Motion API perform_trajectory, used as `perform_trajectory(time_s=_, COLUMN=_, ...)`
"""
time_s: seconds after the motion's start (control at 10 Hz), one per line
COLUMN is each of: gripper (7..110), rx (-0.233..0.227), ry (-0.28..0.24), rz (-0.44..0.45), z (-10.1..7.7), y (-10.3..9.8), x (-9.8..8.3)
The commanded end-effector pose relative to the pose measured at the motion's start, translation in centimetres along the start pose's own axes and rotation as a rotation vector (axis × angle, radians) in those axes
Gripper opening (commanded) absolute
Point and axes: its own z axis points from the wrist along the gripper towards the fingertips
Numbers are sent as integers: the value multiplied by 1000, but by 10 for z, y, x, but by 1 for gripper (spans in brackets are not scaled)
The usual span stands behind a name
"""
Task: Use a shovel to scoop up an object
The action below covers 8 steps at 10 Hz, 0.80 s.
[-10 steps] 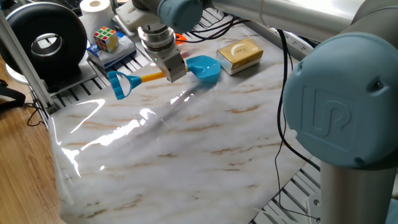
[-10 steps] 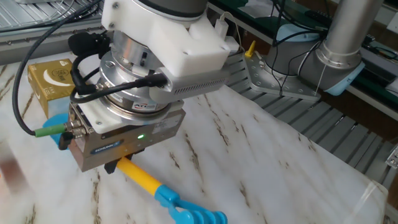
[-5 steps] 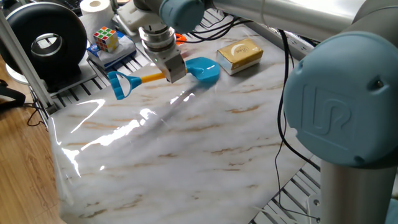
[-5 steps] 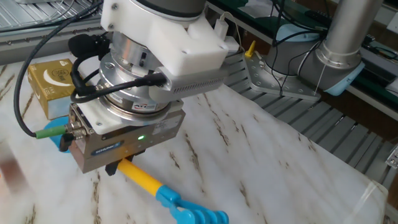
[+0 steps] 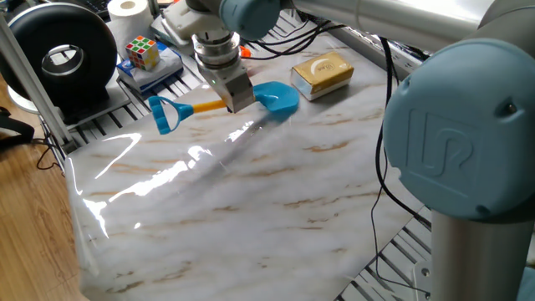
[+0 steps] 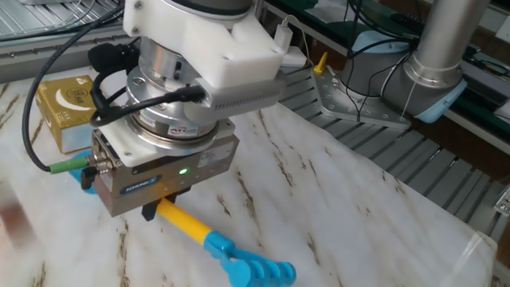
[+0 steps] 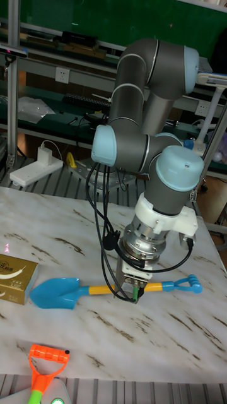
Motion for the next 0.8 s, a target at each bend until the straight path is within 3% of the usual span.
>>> perform_trajectory(time_s=0.0, gripper=7, rx=-23, ry=5, rz=5, z=3, y=7, x=16)
perform_trajectory(time_s=0.2, gripper=7, rx=-22, ry=14, rz=5, z=9, y=8, x=27)
perform_trajectory(time_s=0.7, gripper=7, rx=-15, ry=141, rz=14, z=15, y=6, x=71)
